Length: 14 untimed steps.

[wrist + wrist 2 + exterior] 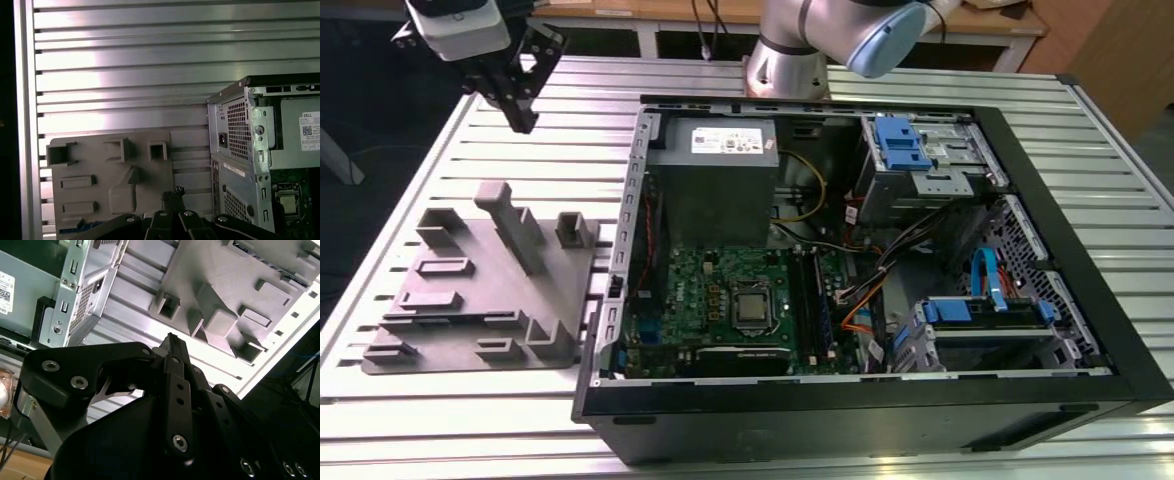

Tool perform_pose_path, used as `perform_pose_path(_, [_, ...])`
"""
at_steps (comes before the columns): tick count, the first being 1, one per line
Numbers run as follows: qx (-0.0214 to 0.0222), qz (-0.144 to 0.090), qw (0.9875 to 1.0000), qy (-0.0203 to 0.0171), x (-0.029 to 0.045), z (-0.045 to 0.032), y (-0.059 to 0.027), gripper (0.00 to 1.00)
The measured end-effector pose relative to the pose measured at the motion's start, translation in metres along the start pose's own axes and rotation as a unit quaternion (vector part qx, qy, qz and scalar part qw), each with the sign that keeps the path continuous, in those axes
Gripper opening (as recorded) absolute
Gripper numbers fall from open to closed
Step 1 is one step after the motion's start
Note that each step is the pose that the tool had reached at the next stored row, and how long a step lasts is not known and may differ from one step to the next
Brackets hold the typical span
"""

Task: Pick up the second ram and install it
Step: 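Reach for the second ram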

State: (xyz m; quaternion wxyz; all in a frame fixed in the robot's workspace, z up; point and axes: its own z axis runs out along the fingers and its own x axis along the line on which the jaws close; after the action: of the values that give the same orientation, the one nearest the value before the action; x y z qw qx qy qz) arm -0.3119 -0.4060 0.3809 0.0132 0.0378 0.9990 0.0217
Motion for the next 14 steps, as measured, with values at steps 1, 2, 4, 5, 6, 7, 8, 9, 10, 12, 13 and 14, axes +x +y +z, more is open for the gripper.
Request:
perform_pose_path(1, [0.0,0.0,1.0,0.0,0.0014,0.0001,-0.0005,0.07])
perform_pose_path(2, [0.0,0.0,1.0,0.0,0.0024,0.0001,-0.0012,0.07])
perform_pose_path(4, [0.0,0.0,1.0,0.0,0.0044,0.0002,-0.0025,0.07])
perform_pose_path(5, [0.0,0.0,1.0,0.0,0.0052,0.0003,-0.0033,0.07])
perform_pose_path(6, [0.0,0.0,1.0,0.0,0.0062,0.0004,-0.0041,0.07])
perform_pose_path(7, [-0.0001,0.0,1.0,0.0,0.0072,0.0005,-0.0051,0.07])
perform_pose_path(8, [0.0,0.0,1.0,0.0,0.0082,0.0005,-0.0059,0.07])
perform_pose_path(9, [0.0,0.0,1.0,0.0,0.0092,0.0006,-0.0068,0.07])
perform_pose_path(10, [0.0,0.0,1.0,0.0,0.0103,0.0007,-0.0075,0.07])
perform_pose_path(12, [0.0,0.0,1.0,0.0,0.0122,0.001,-0.0091,0.07])
perform_pose_path(13, [0.0,0.0,1.0,0.0,0.0134,0.0011,-0.0098,0.07])
perform_pose_path(14, [0.0,0.0,1.0,0.0,0.0145,0.0013,-0.0104,0.07])
